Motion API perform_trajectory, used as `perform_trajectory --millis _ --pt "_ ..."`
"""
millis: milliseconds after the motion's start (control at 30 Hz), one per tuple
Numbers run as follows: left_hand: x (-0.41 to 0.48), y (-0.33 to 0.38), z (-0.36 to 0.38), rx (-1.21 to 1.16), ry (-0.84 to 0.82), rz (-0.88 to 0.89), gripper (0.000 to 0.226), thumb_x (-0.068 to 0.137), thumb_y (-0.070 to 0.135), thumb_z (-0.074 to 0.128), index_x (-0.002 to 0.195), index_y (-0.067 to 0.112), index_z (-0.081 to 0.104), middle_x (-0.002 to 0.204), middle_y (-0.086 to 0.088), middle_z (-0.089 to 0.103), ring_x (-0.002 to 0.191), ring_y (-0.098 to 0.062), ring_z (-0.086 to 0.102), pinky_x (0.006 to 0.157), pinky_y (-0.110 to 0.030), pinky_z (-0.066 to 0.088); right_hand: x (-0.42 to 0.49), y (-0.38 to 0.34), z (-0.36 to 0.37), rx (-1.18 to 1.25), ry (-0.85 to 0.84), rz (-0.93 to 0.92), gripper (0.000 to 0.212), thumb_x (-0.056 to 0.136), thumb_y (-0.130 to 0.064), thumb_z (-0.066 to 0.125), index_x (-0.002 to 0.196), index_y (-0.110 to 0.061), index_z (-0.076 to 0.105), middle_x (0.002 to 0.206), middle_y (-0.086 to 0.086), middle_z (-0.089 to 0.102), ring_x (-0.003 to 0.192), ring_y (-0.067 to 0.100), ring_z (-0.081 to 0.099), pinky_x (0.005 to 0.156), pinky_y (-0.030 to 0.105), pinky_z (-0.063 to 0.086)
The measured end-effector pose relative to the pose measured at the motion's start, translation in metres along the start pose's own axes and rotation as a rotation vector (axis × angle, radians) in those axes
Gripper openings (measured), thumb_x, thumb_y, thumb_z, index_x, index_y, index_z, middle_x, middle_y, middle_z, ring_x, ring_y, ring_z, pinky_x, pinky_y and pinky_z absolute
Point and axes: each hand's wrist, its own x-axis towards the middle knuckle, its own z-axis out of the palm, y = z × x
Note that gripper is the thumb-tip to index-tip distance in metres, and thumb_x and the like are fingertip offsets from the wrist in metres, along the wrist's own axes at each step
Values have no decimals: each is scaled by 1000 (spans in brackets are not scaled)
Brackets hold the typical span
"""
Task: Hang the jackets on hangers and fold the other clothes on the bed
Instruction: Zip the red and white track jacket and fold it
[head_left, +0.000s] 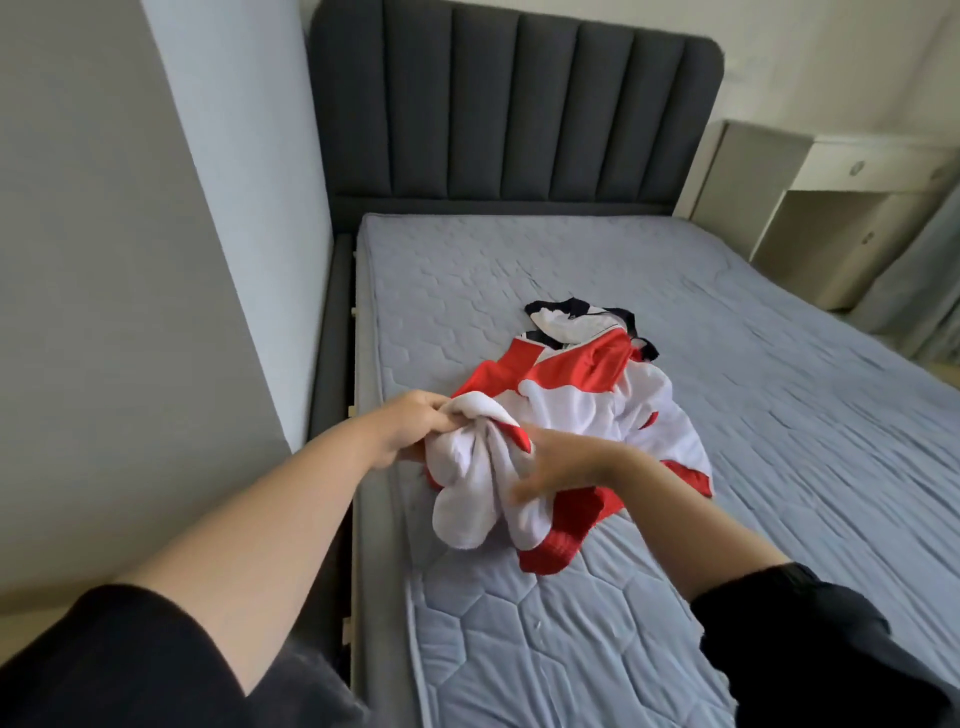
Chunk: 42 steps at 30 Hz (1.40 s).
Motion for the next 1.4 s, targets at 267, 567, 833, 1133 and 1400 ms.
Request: perform_trajectory --millis 267,567,833,1133,1400 --pt "11 18 7 -357 119 94 28 95 33 54 92 10 70 79 -4 71 73 -14 67 64 -25 51 23 -2 29 446 281 70 24 81 -7 62 98 -25 62 91 -6 66 86 7 61 69 13 50" --pt "17 -32 -10 8 4 -129 71 98 59 15 119 13 64 119 0 63 125 -22 49 104 -29 36 15 -19 -9 1378 745 117 46 81 2 40 41 -18 53 41 -3 44 39 8 45 42 21 39" --pt "27 -56 5 173 83 -242 49 102 45 26 111 12 61 97 -7 67 83 -18 61 87 -35 35 2 107 -23 465 837 793 37 89 -13 56 123 -2 50 114 18 56 101 32 58 81 34 46" --pt "36 -112 7 223 141 -401 27 99 22 44 124 19 53 122 -3 51 115 -24 47 94 -37 33 40 81 68 60 525 290 49 85 -26 67 129 -11 54 131 9 53 124 26 47 101 28 33" --pt "48 -142 16 261 28 -506 44 99 24 44 143 21 38 143 -3 41 126 -26 44 100 -43 35 53 75 149 -683 -233 250 120 66 -56 76 150 -33 -7 156 16 11 144 36 13 109 67 12"
